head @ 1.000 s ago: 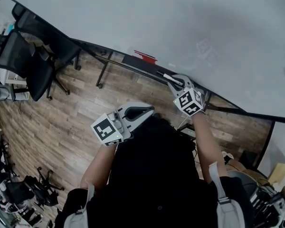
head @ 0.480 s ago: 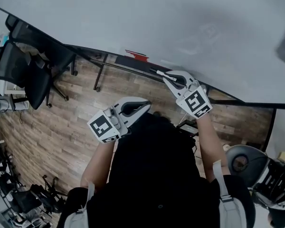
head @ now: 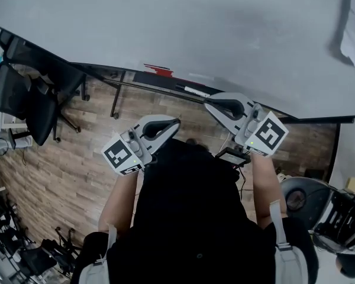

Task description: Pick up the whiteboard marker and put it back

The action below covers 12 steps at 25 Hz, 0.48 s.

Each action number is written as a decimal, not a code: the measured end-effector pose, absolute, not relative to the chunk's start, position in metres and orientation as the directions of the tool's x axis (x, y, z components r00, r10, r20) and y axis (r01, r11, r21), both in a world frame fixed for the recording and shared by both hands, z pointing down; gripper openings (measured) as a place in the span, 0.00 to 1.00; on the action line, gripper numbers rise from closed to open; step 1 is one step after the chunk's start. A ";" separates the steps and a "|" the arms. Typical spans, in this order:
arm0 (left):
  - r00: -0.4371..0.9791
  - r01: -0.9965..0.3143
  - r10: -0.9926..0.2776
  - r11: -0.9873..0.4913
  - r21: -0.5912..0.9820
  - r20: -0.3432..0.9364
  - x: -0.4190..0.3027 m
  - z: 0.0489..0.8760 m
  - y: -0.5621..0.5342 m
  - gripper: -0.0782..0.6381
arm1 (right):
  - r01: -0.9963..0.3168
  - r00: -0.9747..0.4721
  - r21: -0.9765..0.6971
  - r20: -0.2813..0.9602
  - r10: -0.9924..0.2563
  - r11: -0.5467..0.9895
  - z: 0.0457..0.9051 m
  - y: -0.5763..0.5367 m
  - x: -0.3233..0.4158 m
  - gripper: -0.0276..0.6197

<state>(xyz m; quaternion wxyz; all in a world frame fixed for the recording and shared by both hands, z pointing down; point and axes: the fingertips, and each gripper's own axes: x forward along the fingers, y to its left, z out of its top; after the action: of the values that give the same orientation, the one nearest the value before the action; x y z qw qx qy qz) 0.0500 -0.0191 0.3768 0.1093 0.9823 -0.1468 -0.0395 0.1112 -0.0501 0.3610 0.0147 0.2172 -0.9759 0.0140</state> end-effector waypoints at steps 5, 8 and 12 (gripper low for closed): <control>0.954 -0.274 -0.294 -0.931 0.241 -0.053 0.052 0.377 -0.035 0.13 | -0.371 -0.916 -0.101 -0.123 -0.382 0.923 0.328 -0.039 0.133 0.07; 0.958 -0.260 -0.281 -0.934 0.243 -0.053 0.055 0.376 -0.034 0.13 | -0.367 -0.906 -0.143 -0.170 -0.388 0.919 0.321 -0.026 0.150 0.07; 0.961 -0.247 -0.269 -0.938 0.243 -0.063 0.059 0.373 -0.021 0.13 | -0.403 -0.883 -0.182 -0.182 -0.433 0.897 0.328 -0.005 0.170 0.07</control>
<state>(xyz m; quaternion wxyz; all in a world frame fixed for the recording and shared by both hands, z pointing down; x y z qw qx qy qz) 0.0585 -0.0206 0.3735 0.1170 0.9833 -0.1311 -0.0476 0.1696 -0.0054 0.3278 -0.1096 0.2160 -0.9677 0.0696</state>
